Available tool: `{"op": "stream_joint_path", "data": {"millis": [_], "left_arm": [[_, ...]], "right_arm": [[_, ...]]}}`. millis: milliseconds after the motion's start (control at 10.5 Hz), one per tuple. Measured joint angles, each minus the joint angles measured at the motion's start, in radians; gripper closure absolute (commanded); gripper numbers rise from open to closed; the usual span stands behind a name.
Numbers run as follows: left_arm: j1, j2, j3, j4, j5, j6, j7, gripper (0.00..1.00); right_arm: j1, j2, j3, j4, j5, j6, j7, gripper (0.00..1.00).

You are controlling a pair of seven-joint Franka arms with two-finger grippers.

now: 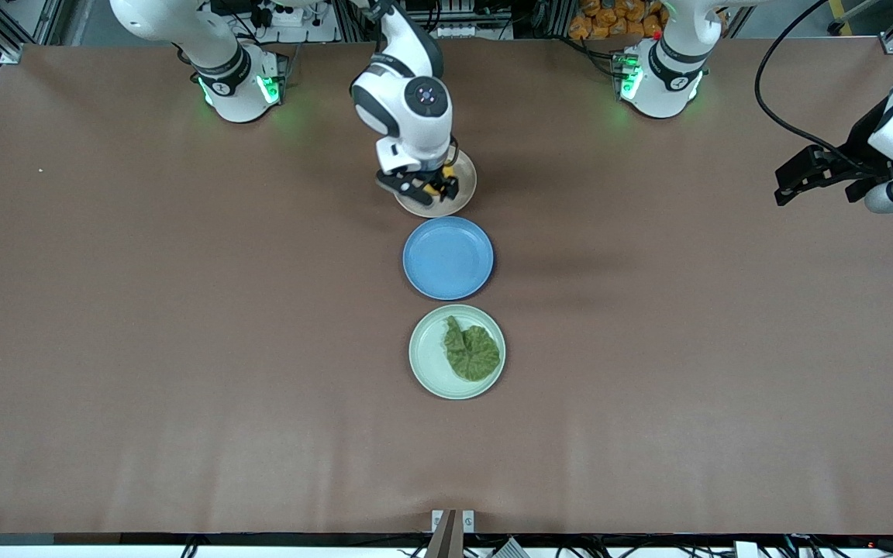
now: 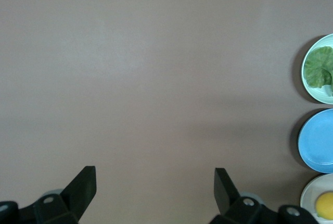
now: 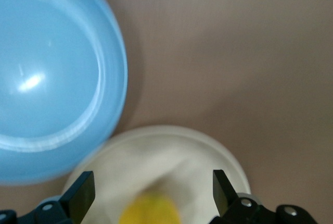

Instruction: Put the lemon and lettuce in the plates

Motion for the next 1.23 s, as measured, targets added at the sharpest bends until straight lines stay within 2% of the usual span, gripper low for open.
{"op": "stream_joint_path", "data": {"millis": [190, 285, 664, 949, 1234], "left_arm": [[0.000, 0.001, 0.002, 0.000, 0.000, 0.004, 0.020, 0.00], [0.001, 0.001, 0.002, 0.000, 0.000, 0.006, 0.023, 0.00], [0.001, 0.003, 0.003, 0.001, 0.000, 0.013, 0.024, 0.00], [0.001, 0.005, 0.004, 0.002, 0.000, 0.014, 0.025, 0.00], [0.001, 0.007, 0.004, 0.010, 0.000, 0.015, 0.025, 0.00]], "right_arm": [[-0.019, -0.019, -0.094, 0.036, -0.009, -0.040, -0.101, 0.00], [-0.057, -0.019, -0.112, 0.047, -0.009, -0.043, -0.164, 0.00], [-0.237, -0.018, -0.118, 0.057, -0.009, -0.046, -0.431, 0.00], [-0.417, -0.017, -0.120, 0.057, -0.008, -0.050, -0.730, 0.00], [-0.533, -0.017, -0.120, 0.060, -0.008, -0.051, -0.955, 0.00]]}}
